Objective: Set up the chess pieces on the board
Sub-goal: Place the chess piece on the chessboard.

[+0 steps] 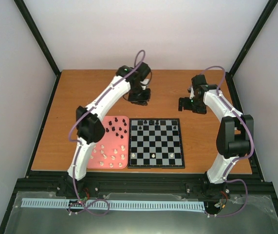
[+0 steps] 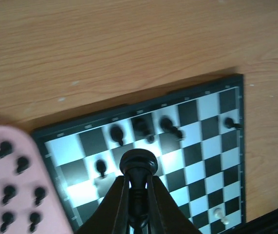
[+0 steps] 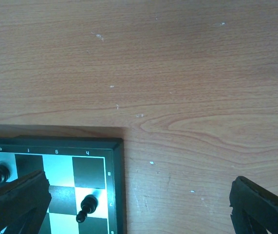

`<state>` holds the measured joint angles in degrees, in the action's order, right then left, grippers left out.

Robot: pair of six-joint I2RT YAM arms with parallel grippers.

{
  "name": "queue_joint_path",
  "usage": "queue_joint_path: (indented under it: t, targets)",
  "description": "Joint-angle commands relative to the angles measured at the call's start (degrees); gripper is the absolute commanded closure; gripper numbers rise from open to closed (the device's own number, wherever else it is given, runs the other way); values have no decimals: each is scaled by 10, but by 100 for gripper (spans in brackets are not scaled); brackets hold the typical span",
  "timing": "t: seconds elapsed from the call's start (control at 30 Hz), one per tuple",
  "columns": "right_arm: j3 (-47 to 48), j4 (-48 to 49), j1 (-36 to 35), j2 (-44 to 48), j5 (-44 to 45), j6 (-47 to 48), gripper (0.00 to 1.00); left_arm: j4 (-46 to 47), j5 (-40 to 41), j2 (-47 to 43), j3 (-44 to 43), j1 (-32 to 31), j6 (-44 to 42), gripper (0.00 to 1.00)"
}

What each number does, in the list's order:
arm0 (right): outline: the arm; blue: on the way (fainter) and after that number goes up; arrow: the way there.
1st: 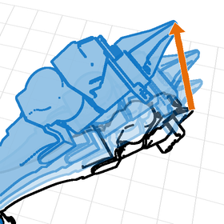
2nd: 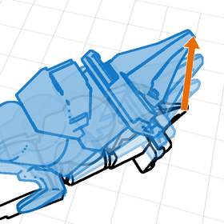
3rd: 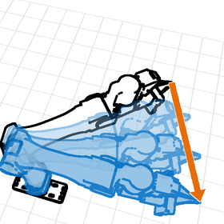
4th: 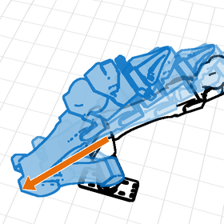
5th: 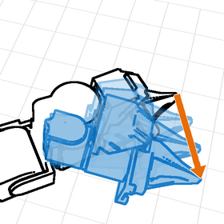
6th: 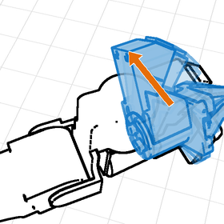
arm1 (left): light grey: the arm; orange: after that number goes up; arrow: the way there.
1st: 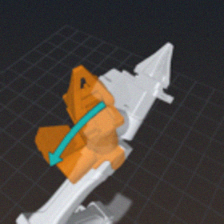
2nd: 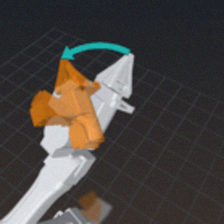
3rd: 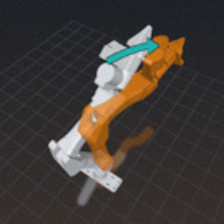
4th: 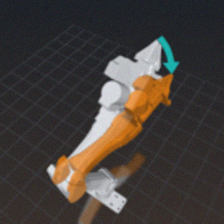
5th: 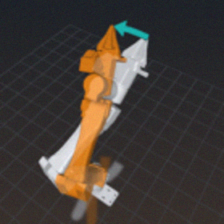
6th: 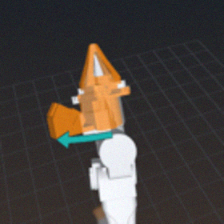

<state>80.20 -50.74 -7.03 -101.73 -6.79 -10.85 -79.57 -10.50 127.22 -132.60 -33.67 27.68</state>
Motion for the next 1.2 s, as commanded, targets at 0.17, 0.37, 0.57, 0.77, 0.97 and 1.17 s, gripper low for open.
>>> queue_joint_path:
  t: [0.17,0.37,0.57,0.77,0.97,1.17]
  targets:
    - [17,2,4,8,32,-5,0,8,-38,87,-109,-67,29,99]
    - [24,6,4,2,32,-7,0,28,-32,120,-147,-100,30,96]
    - [31,6,4,-7,33,-7,0,52,-25,147,-159,-118,22,95]
    - [33,8,5,-14,34,-6,0,33,-40,183,-171,-125,9,96]
    - [35,10,5,-23,32,-7,0,19,-34,202,-173,-127,-1,95]
    - [43,7,5,-31,31,-5,0,5,-35,223,-184,-127,-11,95]
